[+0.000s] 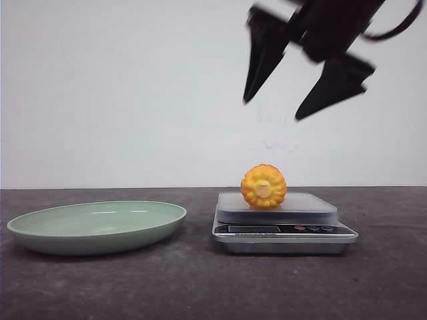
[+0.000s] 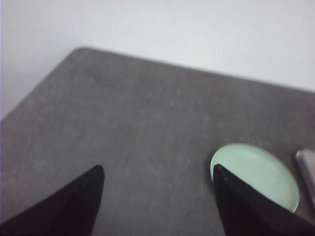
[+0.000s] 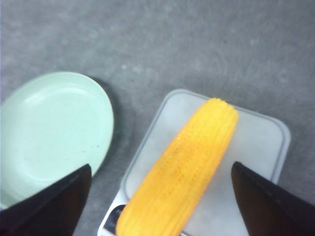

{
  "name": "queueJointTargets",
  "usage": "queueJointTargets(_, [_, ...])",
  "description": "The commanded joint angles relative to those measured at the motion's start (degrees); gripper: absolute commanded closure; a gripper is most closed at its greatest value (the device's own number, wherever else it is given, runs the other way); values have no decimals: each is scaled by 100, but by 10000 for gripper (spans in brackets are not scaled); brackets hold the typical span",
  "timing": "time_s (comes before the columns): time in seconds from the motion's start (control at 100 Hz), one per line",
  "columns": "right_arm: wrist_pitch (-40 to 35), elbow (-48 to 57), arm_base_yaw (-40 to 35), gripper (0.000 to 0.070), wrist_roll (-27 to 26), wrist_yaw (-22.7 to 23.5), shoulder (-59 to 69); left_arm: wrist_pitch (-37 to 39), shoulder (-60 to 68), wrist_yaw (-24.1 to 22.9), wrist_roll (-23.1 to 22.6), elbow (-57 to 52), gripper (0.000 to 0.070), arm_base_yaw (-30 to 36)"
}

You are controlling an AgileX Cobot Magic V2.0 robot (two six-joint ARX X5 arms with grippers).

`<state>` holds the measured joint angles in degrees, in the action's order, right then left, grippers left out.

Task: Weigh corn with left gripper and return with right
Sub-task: 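Lower the right gripper over the corn on the scale, then close the right gripper around the corn cob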

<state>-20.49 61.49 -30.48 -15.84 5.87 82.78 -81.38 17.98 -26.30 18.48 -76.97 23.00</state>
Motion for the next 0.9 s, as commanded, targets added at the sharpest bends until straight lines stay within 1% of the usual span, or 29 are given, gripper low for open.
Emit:
queueJointTargets(0.0, [37,179,-52,146,-162,-63,391,-175,-15,42,59,157,295,20])
queueJointTargets(0.11, [79,262,-52,153,-225,-136,833,-175,-20,57,59,601,295,22])
queueJointTargets(0.25, [66,262,-52,155,-313,-140,1196,-13,-20,214,61,1082,295,22])
queueJointTargets(0.31, [44,262,-52,182,-317,-144,1276,52,-20,273,63,1228,295,22])
queueJointTargets(0.37, [24,262,-74,279,-328,-142,1311,74,-20,286,61,1331,295,22])
queueJointTargets(0.41, [22,262,-94,357,-326,-149,1311,79,-20,286,61,1373,295,22])
queueJointTargets(0.42, [31,262,-98,388,-326,-146,1311,79,-20,286,61,1377,295,22])
queueJointTargets(0.46, [42,262,-109,454,-328,-151,1311,90,-20,286,61,1384,295,22])
queueJointTargets(0.57, [79,262,-129,688,-374,-184,1311,186,-22,286,59,1384,295,24])
queueJointTargets(0.58, [79,262,-129,700,-376,-186,1311,186,-22,286,59,1384,295,24])
queueJointTargets(0.77, [114,271,-195,700,-409,-442,1237,186,-22,286,59,1384,295,26])
queueJointTargets(0.89, [72,297,-247,700,-297,-439,868,186,-22,286,61,1384,295,26])
